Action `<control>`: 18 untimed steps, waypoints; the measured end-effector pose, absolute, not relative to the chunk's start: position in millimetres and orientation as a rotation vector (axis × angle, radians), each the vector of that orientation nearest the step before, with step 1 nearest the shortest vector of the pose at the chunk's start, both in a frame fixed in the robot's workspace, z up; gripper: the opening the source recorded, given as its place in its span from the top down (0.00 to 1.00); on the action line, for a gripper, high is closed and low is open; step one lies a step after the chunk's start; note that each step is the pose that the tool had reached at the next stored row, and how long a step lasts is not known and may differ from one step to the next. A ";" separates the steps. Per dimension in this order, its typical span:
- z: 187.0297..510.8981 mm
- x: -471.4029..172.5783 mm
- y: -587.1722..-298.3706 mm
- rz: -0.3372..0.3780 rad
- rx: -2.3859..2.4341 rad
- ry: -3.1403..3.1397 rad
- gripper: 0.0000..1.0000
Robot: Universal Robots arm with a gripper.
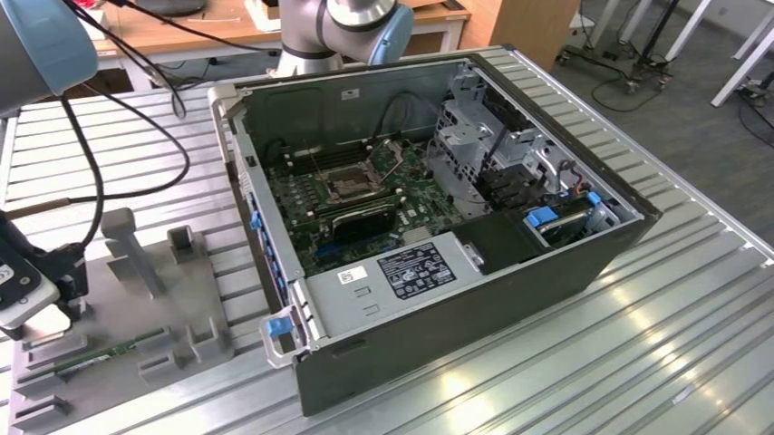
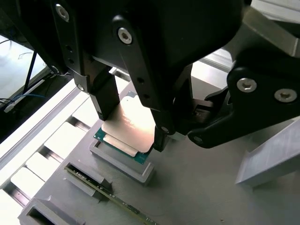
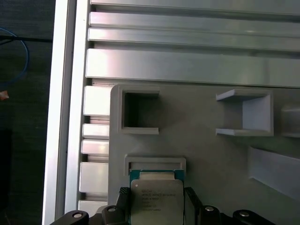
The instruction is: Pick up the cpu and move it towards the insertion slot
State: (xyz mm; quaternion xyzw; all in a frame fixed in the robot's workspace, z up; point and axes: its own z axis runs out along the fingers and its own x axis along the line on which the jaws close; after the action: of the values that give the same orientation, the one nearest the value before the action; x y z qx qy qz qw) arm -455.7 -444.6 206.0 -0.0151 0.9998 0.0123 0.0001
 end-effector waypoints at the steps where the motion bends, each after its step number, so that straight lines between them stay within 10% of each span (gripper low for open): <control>1: 206.6 -455.7 -444.5 0.038 -0.047 3.141 0.45; 18: 213.8 -455.7 -444.6 0.038 -0.047 3.141 0.45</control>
State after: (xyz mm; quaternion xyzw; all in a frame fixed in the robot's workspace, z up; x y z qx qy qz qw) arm -455.7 -444.6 213.8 -0.0151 0.9998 0.0122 0.0001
